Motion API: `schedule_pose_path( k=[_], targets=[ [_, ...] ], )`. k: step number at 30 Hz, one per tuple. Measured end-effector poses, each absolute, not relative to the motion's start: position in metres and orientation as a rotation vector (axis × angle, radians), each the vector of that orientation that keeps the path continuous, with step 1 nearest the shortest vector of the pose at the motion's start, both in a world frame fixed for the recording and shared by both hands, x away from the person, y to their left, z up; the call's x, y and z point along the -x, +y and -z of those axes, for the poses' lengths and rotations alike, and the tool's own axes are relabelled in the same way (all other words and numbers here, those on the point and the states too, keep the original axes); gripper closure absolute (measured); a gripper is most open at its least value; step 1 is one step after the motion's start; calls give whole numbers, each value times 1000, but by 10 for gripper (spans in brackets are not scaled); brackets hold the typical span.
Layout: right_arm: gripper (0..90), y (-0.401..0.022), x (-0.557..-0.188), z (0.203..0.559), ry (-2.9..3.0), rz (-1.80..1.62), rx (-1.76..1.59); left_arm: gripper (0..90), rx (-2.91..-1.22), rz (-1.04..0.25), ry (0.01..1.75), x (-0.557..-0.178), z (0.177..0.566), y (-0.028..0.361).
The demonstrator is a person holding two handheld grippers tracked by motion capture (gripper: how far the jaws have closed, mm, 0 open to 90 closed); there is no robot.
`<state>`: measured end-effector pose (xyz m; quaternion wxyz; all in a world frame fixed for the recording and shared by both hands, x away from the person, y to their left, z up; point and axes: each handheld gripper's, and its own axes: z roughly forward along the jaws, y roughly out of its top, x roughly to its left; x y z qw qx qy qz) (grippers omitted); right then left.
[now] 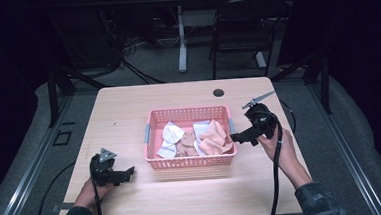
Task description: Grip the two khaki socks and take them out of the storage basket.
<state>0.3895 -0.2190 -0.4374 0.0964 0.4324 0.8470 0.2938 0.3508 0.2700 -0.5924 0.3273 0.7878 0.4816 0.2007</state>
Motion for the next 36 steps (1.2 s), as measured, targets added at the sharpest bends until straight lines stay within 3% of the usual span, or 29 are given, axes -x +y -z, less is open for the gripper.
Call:
schedule_pose_path(
  k=[15,24,26,29,33,36],
  targets=[
    [0,-169,-409,434,2656,-816,-1175,0,-2063,-524,1261,-351,592,270],
    [0,-141,-418,450,2749,-716,-1110,0,-2063,-525,1262,-351,592,270],
    [21,-138,-417,454,2754,-713,-1103,0,-2063,-525,1261,-351,592,270],
    [167,-136,-416,462,2753,-713,-1120,0,-2063,-525,1262,-351,592,270],
    [225,-135,-416,473,2756,-672,-1160,0,-2063,-525,1261,-351,592,270],
    [342,-134,-417,479,2757,-633,-1185,0,-2063,-525,1262,-351,592,270]
  ],
)
